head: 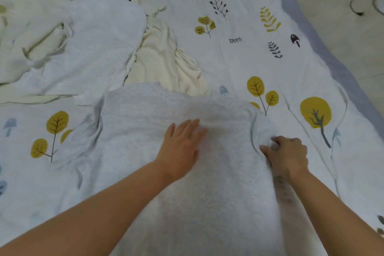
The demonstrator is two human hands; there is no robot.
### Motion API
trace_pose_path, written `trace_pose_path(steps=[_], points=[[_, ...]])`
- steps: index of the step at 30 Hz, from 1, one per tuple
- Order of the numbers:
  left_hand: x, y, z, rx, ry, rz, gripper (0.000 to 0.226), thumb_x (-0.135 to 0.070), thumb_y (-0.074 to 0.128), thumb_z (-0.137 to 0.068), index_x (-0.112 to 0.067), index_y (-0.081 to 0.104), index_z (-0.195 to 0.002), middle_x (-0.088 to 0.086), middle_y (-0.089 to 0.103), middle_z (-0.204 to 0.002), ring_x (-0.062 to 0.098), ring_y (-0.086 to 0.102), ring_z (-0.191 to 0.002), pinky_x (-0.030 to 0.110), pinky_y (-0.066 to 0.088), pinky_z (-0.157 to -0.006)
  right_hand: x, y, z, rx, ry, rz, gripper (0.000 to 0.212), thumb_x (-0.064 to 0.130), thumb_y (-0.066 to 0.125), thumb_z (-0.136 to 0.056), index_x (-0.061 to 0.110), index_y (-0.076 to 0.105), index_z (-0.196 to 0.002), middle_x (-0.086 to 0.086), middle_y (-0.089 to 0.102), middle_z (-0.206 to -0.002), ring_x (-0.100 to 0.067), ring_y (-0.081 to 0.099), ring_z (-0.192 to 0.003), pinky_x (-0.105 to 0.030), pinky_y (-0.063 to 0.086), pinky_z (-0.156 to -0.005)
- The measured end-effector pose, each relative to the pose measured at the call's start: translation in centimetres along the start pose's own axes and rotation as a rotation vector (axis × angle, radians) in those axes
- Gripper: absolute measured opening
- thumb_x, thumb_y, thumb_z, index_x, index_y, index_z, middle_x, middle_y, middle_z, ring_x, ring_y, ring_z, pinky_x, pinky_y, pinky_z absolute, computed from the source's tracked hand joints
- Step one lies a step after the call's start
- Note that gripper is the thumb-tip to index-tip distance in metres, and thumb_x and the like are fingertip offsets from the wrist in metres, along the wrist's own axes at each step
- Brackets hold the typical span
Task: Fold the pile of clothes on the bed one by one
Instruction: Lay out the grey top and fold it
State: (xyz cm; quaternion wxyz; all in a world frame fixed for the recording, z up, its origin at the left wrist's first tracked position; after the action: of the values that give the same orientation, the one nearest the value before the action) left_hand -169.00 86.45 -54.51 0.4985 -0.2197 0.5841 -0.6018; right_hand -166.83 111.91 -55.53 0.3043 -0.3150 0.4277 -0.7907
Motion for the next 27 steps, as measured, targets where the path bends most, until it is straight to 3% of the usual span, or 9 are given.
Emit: trace_pose_path(steps=[5, 9, 12, 14, 16, 19, 21, 23, 27], points=[[-3.2, 3.7, -1.9, 0.223, -0.021, -0.050, 0.062, -0.033, 0.044, -0.093, -0.030, 0.014, -0.148, -0.002, -0.006, -0.158, 0.025, -0.007, -0.145, 0.055, -0.004, -0.112, -1.7, -2.6, -0.9, -0.064, 0.009, -0.462, 0.023, 0.027, 0.071, -0.080, 0.013, 0.056, -0.069, -0.003, 0.056, -0.068, -0.029, 0.057, -0.073, -0.031, 0.040, -0.063], [-4.3, 2.9, -2.8, 0.268, -0.132, 0.109, 0.043, -0.036, 0.042, -0.095, -0.030, 0.038, -0.138, 0.003, 0.016, -0.155, 0.028, 0.008, -0.144, 0.055, 0.004, -0.114, -1.5, -7.0, 0.2, -0.205, -0.002, -0.527, 0.023, 0.022, 0.071, -0.079, 0.010, 0.054, -0.069, -0.002, 0.051, -0.062, -0.022, 0.047, -0.055, -0.029, 0.039, -0.055], [-5.2, -0.3, -3.5, 0.050, -0.254, 0.641, 0.028, -0.032, 0.045, -0.096, -0.020, 0.064, -0.112, 0.002, 0.059, -0.118, 0.019, 0.053, -0.113, 0.033, 0.037, -0.100, 1.2, -9.7, 2.9, -0.255, -0.105, -0.533, 0.014, 0.015, 0.066, -0.077, 0.020, 0.056, -0.069, 0.007, 0.055, -0.066, -0.007, 0.050, -0.057, -0.024, 0.039, -0.056], [-6.3, -1.2, -3.3, 0.116, -0.360, 1.212, 0.035, -0.042, 0.043, -0.095, -0.017, 0.067, -0.097, -0.003, 0.066, -0.091, 0.014, 0.062, -0.086, 0.028, 0.045, -0.078, 3.8, -10.2, 5.7, -0.262, -0.224, -0.538, 0.016, 0.010, 0.064, -0.075, 0.024, 0.058, -0.071, 0.012, 0.056, -0.065, 0.001, 0.052, -0.054, -0.017, 0.039, -0.049], [-7.7, -1.1, -2.8, 0.362, -0.383, 1.630, 0.059, -0.066, 0.037, -0.080, -0.018, 0.065, -0.097, -0.002, 0.068, -0.085, 0.015, 0.066, -0.077, 0.030, 0.052, -0.070, 6.6, -8.9, 8.2, -0.121, -0.336, -0.628, 0.026, 0.004, 0.064, -0.076, 0.029, 0.062, -0.083, 0.011, 0.057, -0.064, 0.006, 0.054, -0.053, -0.006, 0.040, -0.048], [-6.8, -0.9, -1.7, 0.471, -0.403, 1.919, 0.060, -0.065, 0.044, -0.074, -0.015, 0.071, -0.094, 0.003, 0.071, -0.083, 0.016, 0.069, -0.076, 0.028, 0.056, -0.069, 10.9, -3.9, 12.1, 0.448, -0.520, -0.817, 0.047, 0.002, 0.060, -0.083, 0.045, 0.060, -0.103, 0.021, 0.065, -0.091, 0.009, 0.062, -0.089, -0.008, 0.048, -0.076], [-4.6, 0.2, -1.0, 0.384, -0.543, 1.807, 0.044, -0.046, 0.055, -0.083, -0.007, 0.070, -0.099, 0.009, 0.070, -0.089, 0.020, 0.067, -0.081, 0.030, 0.056, -0.072, 11.3, -0.8, 13.6, 0.627, -0.599, -0.678, 0.050, 0.008, 0.055, -0.089, 0.047, 0.049, -0.120, 0.028, 0.057, -0.114, 0.014, 0.050, -0.111, -0.009, 0.041, -0.094], [-1.9, 1.6, 0.0, 0.294, -0.672, 1.520, 0.039, -0.030, 0.060, -0.087, -0.005, 0.058, -0.117, 0.014, 0.066, -0.108, 0.026, 0.065, -0.093, 0.040, 0.055, -0.083, 10.4, 0.8, 13.0, 0.544, -0.608, -0.499, 0.041, 0.015, 0.052, -0.091, 0.036, 0.053, -0.126, 0.022, 0.057, -0.120, 0.010, 0.050, -0.110, -0.017, 0.042, -0.097], [-0.7, 2.4, 0.6, 0.178, -0.684, 1.266, 0.033, -0.015, 0.068, -0.081, -0.012, 0.054, -0.111, 0.010, 0.063, -0.105, 0.025, 0.065, -0.094, 0.040, 0.058, -0.077, 7.0, -0.5, 9.3, 0.115, -0.407, -0.481, 0.021, 0.017, 0.052, -0.088, 0.034, 0.062, -0.092, 0.014, 0.063, -0.077, 0.003, 0.054, -0.064, -0.015, 0.040, -0.060]])
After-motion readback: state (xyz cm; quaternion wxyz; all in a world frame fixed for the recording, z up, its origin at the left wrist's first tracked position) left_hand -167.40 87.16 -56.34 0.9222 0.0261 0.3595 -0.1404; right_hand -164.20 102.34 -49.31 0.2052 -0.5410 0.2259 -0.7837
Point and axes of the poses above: each hand's wrist, its own z-axis away from the middle knuckle, its own y-axis out of the palm, x = y × z, the point moved 7 cm from there along -z, towards the middle knuckle
